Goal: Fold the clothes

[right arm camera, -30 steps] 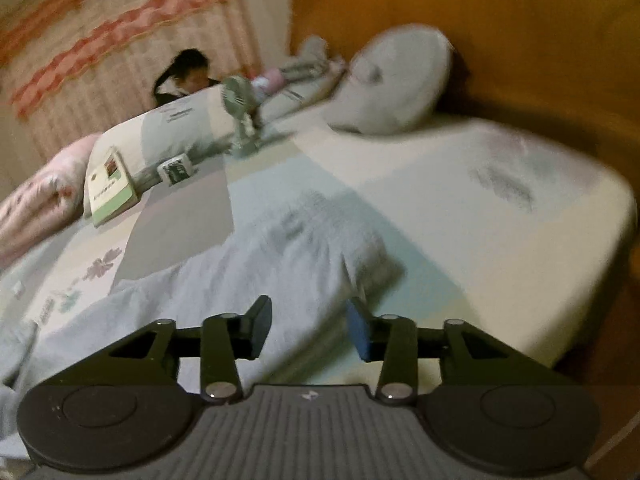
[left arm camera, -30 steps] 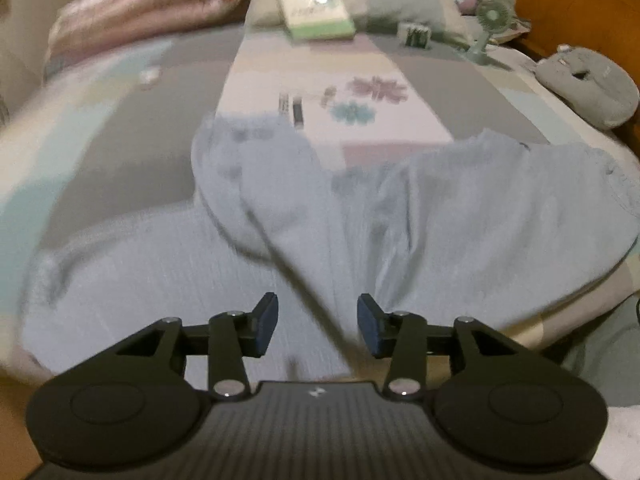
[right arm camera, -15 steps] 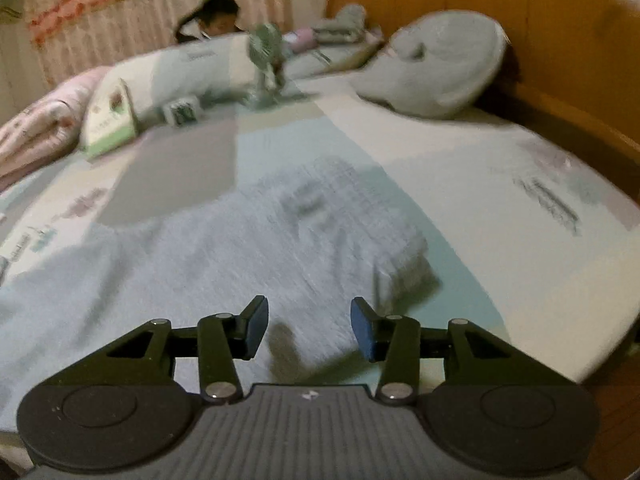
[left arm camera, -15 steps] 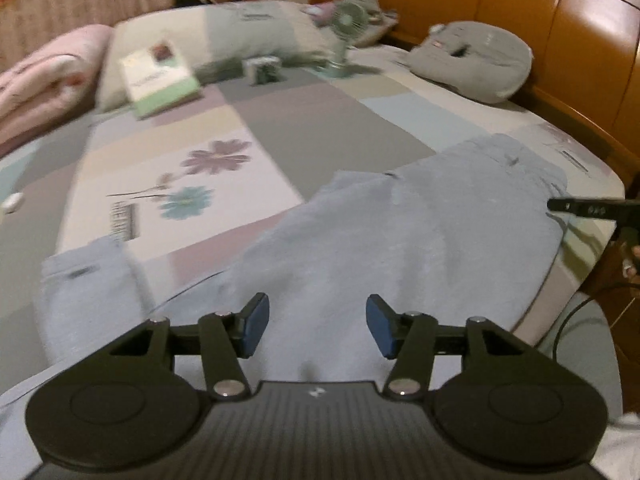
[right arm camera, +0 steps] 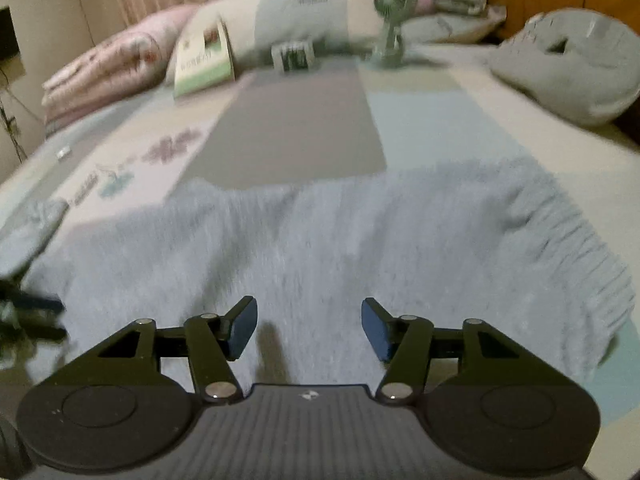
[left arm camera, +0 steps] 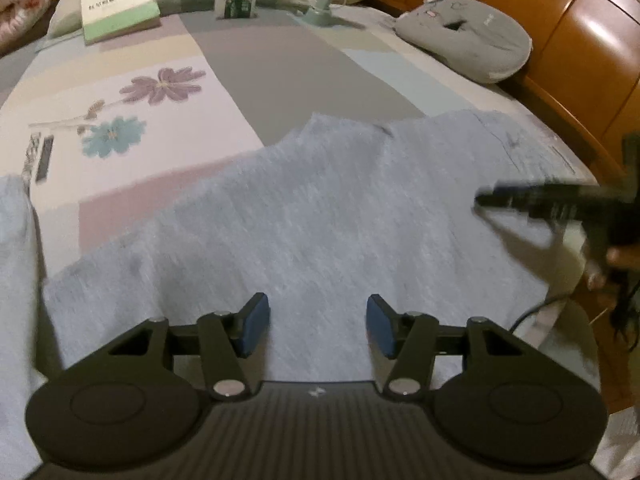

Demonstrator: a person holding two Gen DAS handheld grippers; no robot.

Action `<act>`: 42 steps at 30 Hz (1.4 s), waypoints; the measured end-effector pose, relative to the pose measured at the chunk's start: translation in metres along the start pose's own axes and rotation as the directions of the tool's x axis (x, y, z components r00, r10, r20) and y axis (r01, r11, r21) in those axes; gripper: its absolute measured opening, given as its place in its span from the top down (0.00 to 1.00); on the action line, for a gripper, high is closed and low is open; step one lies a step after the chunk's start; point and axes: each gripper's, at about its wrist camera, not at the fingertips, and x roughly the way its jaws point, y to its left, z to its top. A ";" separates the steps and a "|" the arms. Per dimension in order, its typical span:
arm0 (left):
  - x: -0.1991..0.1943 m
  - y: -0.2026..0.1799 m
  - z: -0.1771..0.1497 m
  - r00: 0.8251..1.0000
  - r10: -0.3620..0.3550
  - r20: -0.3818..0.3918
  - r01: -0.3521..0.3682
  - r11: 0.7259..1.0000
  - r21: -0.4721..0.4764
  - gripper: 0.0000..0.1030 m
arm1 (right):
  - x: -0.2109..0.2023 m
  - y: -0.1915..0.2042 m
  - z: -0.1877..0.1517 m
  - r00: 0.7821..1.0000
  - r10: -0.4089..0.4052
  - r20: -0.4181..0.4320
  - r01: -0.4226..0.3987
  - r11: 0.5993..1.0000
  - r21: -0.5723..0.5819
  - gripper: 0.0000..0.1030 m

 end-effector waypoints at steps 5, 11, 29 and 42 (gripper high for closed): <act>0.008 0.018 0.059 0.994 -0.074 0.086 0.073 0.997 0.016 0.47 | -0.006 0.004 -0.002 1.000 0.021 0.023 -0.022 1.000 0.016 0.35; 0.069 0.027 0.103 0.993 -0.070 0.096 0.065 0.997 0.050 0.84 | -0.013 0.010 0.003 0.997 0.009 0.081 -0.008 1.000 -0.015 0.35; 0.095 0.009 0.092 0.997 -0.078 0.015 0.073 0.977 0.202 0.80 | -0.002 0.010 0.003 0.995 0.034 0.096 -0.030 0.999 -0.043 0.34; 0.120 0.013 0.120 0.966 -0.256 -0.026 0.257 0.955 0.148 0.95 | -0.005 0.010 0.000 0.995 0.028 0.101 -0.023 0.998 -0.051 0.30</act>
